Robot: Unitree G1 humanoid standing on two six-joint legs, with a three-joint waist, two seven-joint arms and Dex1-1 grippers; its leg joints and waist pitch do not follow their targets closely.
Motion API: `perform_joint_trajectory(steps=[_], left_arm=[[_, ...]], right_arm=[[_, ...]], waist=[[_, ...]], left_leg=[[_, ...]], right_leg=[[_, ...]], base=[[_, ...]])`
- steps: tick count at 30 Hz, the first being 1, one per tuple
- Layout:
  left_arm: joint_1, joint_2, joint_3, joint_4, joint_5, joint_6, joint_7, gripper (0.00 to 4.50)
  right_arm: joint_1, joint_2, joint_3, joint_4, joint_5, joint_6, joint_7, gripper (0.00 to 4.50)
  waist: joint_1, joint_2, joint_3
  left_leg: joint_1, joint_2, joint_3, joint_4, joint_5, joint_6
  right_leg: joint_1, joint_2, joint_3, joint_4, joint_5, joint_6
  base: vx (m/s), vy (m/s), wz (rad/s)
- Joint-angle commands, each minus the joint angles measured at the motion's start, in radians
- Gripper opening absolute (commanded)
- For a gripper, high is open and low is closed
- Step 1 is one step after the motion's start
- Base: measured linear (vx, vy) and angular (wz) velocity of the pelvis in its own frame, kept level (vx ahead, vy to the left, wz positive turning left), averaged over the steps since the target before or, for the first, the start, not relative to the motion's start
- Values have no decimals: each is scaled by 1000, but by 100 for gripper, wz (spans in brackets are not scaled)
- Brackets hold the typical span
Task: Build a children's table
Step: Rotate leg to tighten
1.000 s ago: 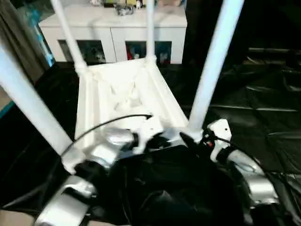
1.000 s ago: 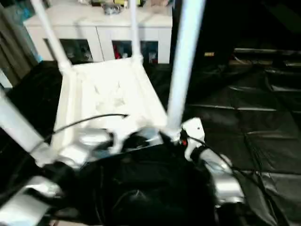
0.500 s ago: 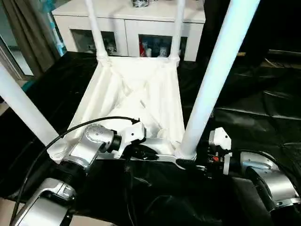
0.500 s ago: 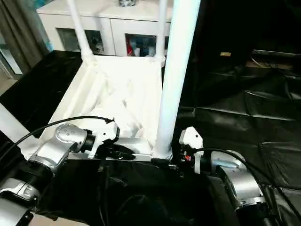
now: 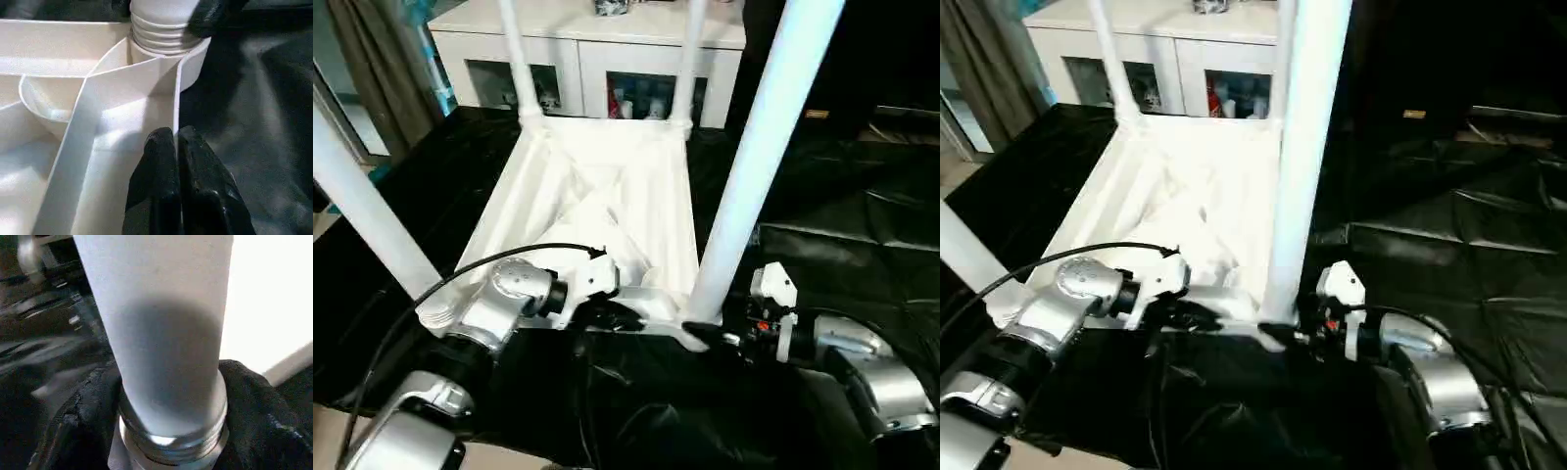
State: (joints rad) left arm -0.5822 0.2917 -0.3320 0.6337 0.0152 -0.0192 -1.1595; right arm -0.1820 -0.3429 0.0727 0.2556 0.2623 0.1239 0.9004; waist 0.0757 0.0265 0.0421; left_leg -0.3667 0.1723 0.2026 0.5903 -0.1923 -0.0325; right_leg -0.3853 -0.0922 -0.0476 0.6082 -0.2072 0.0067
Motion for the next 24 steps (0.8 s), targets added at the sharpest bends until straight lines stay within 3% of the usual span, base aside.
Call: perform_joint_trajectory(steps=[1,4,6,11,12,19,22,24], left_arm=[[-8,-56,45,43,7,42,193,0],[-29,-113,58,77,25,63,318,0],[-43,-158,64,98,32,72,386,0],[-52,-219,56,104,39,69,412,0],[-51,-222,53,102,42,68,408,0],[-13,-168,22,48,15,30,232,0],[9,-104,-1,18,6,14,108,0],[12,-89,-5,12,4,4,78,0]], right_arm=[[1,73,16,58,-46,-17,-150,274],[-22,161,-25,115,-65,-14,-322,273],[-51,226,-46,160,-78,-12,-441,273],[-104,298,-13,219,-128,-73,-498,273],[-108,302,-9,224,-135,-87,-497,307],[-109,226,40,165,-103,-106,-285,387],[-100,134,56,122,-76,-89,-136,387],[-98,112,58,113,-70,-86,-101,387]], waist=[[-11,-22,-40],[-25,-22,-39],[-30,-16,-38],[-36,-13,-44],[-36,-13,-45],[-33,-17,-47],[-31,-16,-48],[-28,-12,-52]], left_leg=[[13,60,-36,-86,-302,-6],[15,58,-38,-87,-327,-13],[17,55,-40,-88,-349,-15],[11,56,-39,-90,-325,-2],[11,56,-38,-89,-321,1],[3,57,-34,-85,-272,47],[0,58,-34,-83,-248,68],[8,62,-29,-78,-221,77]], right_leg=[[22,-69,40,-96,-402,-184],[17,-66,42,-103,-441,-163],[15,-68,43,-109,-483,-150],[19,-64,43,-107,-396,-158],[18,-64,43,-106,-378,-163],[29,-65,44,-97,-281,-195],[35,-66,42,-94,-263,-201],[28,-63,44,-87,-193,-230]], base=[[0,0,0],[0,0,0],[0,0,0],[0,0,0],[0,0,0],[0,0,0],[0,0,0],[0,0,0]])
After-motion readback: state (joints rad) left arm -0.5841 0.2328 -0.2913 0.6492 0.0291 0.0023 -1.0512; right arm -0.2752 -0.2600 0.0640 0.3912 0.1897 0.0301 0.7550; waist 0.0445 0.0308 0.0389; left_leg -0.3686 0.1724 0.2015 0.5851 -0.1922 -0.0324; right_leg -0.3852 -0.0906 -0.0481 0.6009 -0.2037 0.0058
